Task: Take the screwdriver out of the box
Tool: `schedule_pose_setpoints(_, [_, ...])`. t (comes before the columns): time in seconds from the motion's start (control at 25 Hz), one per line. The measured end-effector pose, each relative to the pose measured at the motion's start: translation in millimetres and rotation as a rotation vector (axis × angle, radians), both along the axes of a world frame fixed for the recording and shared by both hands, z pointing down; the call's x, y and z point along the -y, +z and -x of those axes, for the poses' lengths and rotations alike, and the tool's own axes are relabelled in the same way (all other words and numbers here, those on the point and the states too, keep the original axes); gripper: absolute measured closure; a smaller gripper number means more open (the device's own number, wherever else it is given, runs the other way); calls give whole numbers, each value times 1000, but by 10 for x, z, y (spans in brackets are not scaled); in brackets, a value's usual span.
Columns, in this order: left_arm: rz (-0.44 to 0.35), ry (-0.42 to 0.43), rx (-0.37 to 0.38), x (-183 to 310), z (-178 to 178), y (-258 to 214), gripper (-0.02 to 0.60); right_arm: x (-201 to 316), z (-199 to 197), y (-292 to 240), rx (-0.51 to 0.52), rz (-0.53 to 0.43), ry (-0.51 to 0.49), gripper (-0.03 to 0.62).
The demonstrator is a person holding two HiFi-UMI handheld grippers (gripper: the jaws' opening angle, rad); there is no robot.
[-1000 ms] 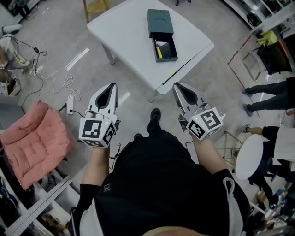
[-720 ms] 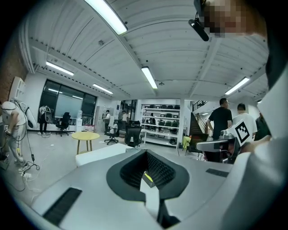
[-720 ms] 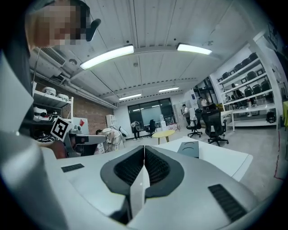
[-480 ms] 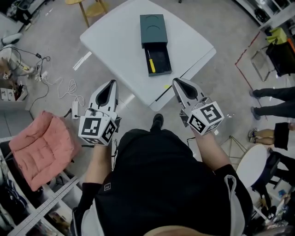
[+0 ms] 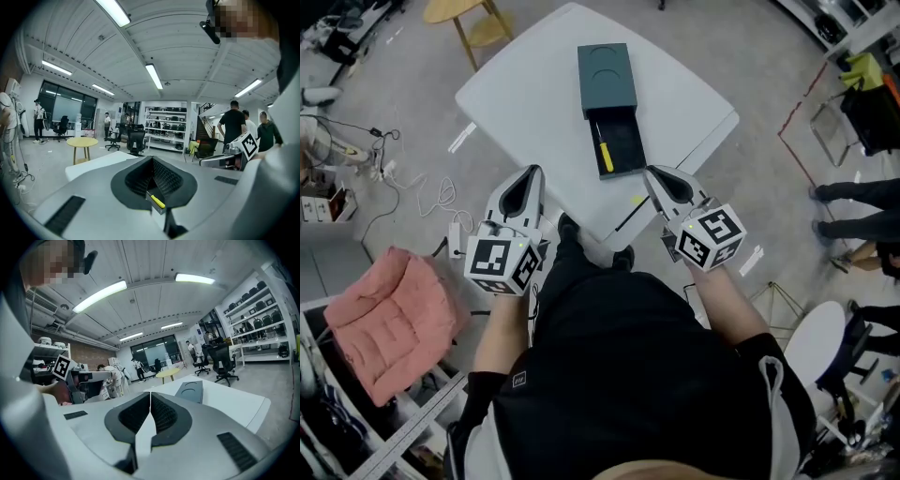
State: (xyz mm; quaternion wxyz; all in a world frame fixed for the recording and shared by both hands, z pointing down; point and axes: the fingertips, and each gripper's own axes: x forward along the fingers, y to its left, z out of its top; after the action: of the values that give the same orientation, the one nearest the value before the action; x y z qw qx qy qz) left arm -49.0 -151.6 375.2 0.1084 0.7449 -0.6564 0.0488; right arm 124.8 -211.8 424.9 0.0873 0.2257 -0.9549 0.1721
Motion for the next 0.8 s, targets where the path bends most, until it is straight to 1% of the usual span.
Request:
schedule_pose_setpoints(0.12, [-4,31,4,204,174,41,574,103,197,122,-33,23,1,565])
schedule_pose_setpoints(0.2, [-1,56,-8,365,313,92,574,205,349,232,-66,36,10,565])
schedule_pose_setpoints(0.4, [-2,139,-3,812,653,169,574,518,726,559,-169,71,54,563])
schedule_pose_setpoints(0.48, [3,172,-20,975,786,229,574,630,843,711,-213,94,75,563])
schedule_pose_setpoints(0.64, [19,226,-49,1266,1007,377,574,875,999,1039,-292,141,129,563])
schedule_pose_setpoints(0.8, [47,281,-74,1517,1115,585,574,1071,1087,1355,-376,183,157,563])
